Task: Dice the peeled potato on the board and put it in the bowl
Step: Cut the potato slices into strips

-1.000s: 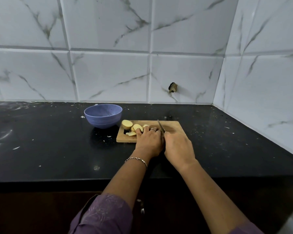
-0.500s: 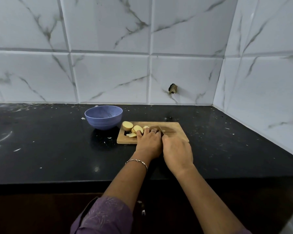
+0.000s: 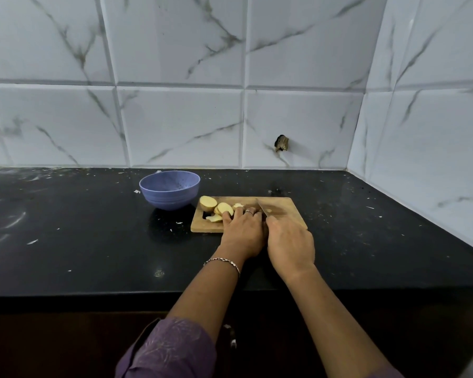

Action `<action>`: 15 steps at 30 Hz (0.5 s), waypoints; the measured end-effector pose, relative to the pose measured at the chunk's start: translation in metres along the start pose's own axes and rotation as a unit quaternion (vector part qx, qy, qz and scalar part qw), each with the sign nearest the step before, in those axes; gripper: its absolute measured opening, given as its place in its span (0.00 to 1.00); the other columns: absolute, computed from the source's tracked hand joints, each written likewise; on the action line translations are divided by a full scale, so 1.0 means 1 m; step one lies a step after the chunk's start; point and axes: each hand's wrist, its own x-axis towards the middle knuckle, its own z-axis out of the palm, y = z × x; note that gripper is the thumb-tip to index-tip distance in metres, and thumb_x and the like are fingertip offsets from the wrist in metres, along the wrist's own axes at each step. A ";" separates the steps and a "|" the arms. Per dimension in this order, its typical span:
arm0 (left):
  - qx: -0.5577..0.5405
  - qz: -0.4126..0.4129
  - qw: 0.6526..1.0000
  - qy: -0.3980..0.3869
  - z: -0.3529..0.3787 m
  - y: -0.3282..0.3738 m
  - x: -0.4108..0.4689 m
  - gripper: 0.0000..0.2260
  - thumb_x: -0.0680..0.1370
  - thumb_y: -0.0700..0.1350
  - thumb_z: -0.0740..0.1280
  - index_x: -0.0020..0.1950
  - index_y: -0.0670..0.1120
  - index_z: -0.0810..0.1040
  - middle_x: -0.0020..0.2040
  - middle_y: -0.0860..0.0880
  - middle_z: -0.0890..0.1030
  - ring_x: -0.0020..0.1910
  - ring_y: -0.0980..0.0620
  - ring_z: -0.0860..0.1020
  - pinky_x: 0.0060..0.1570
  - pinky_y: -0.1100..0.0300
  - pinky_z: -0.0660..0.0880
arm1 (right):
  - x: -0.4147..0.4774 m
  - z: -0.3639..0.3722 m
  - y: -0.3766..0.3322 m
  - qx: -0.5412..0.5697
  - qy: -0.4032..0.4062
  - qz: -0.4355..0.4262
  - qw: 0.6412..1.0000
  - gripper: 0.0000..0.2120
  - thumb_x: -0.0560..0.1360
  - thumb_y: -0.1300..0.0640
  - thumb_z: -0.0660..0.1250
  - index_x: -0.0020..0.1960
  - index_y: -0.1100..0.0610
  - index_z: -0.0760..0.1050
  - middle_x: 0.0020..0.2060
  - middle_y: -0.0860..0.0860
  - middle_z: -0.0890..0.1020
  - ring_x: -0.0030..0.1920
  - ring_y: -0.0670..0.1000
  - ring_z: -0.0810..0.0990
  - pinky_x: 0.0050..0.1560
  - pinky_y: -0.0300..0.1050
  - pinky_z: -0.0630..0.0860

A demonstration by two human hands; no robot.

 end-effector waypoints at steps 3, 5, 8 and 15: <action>-0.009 -0.006 1.000 0.008 0.002 -0.001 0.001 0.19 0.84 0.53 0.50 0.71 0.49 0.70 0.73 0.48 0.68 0.71 0.46 0.62 0.67 0.40 0.55 | -0.002 0.003 0.004 0.035 0.005 0.045 0.998 0.11 0.81 0.61 0.56 0.56 0.52 0.75 0.49 0.49 0.80 0.47 0.53 0.80 0.39 0.45 0.71; -0.006 -0.006 1.000 0.007 0.003 -0.001 0.001 0.19 0.84 0.53 0.51 0.70 0.48 0.71 0.73 0.48 0.68 0.72 0.46 0.62 0.68 0.40 0.55 | -0.003 0.002 0.006 0.067 0.019 0.073 0.995 0.11 0.79 0.62 0.58 0.58 0.52 0.74 0.49 0.49 0.79 0.47 0.54 0.80 0.39 0.45 0.69; -0.013 -0.009 1.000 0.002 0.002 -0.001 0.000 0.19 0.84 0.53 0.52 0.68 0.46 0.72 0.74 0.48 0.68 0.73 0.46 0.61 0.68 0.40 0.54 | -0.005 -0.001 0.006 0.121 0.035 0.084 0.988 0.09 0.79 0.60 0.61 0.57 0.52 0.75 0.46 0.49 0.80 0.48 0.54 0.80 0.42 0.47 0.73; -0.022 -0.011 1.000 -0.005 0.001 -0.001 0.000 0.19 0.83 0.54 0.51 0.66 0.46 0.73 0.72 0.49 0.69 0.72 0.46 0.62 0.69 0.40 0.54 | -0.010 -0.004 0.005 0.124 0.023 0.065 0.990 0.06 0.79 0.58 0.62 0.50 0.50 0.77 0.41 0.47 0.81 0.43 0.52 0.81 0.40 0.46 0.74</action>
